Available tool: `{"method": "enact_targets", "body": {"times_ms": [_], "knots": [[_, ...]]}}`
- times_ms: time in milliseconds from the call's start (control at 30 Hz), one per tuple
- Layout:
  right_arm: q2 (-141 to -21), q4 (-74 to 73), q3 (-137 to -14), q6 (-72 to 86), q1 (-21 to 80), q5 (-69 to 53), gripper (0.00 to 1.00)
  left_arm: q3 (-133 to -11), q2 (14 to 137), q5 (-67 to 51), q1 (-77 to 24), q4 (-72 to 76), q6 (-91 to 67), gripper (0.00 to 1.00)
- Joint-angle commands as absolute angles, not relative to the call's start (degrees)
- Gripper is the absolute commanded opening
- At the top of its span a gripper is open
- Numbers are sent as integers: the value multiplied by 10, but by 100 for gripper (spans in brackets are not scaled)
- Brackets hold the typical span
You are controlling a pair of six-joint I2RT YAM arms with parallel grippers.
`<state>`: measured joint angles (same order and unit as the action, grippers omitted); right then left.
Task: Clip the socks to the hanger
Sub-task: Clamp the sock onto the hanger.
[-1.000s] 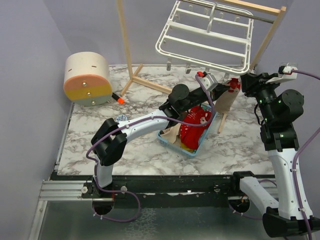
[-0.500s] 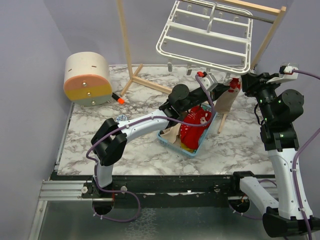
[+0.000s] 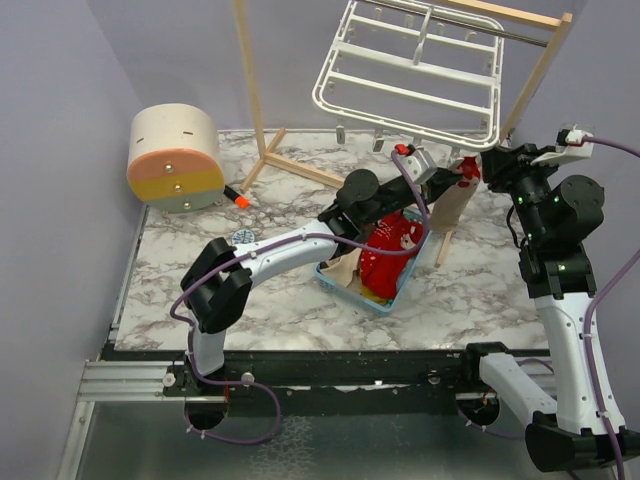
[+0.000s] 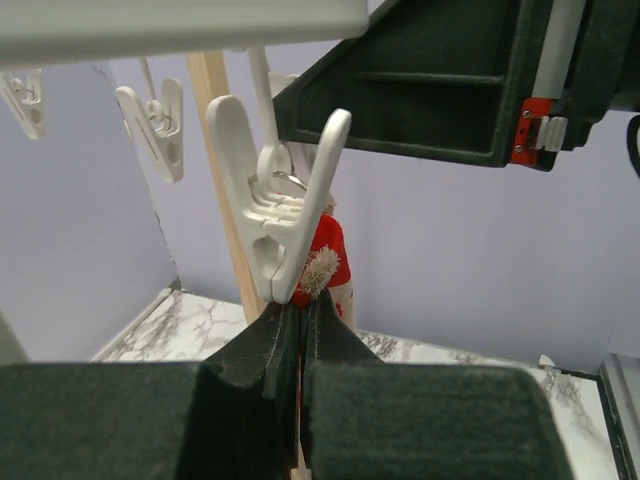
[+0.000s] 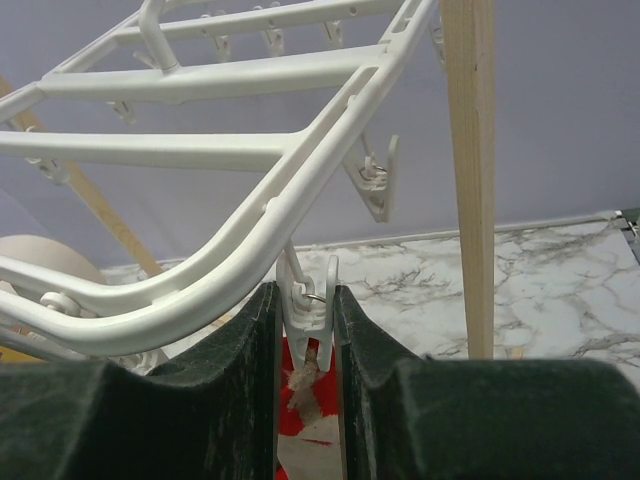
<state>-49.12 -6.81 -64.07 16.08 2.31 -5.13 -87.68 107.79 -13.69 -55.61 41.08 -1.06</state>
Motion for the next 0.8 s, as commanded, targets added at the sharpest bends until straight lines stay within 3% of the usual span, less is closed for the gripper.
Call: {"method": "enact_targets", "body": {"times_ms": [0, 767], "knots": [[-497, -96, -650, 173, 25, -35, 1, -882, 1047, -149, -567, 429, -9, 0], [-515, -151, -683, 189, 25, -34, 1, -858, 1049, -105, -574, 431, 60, 0]]}}
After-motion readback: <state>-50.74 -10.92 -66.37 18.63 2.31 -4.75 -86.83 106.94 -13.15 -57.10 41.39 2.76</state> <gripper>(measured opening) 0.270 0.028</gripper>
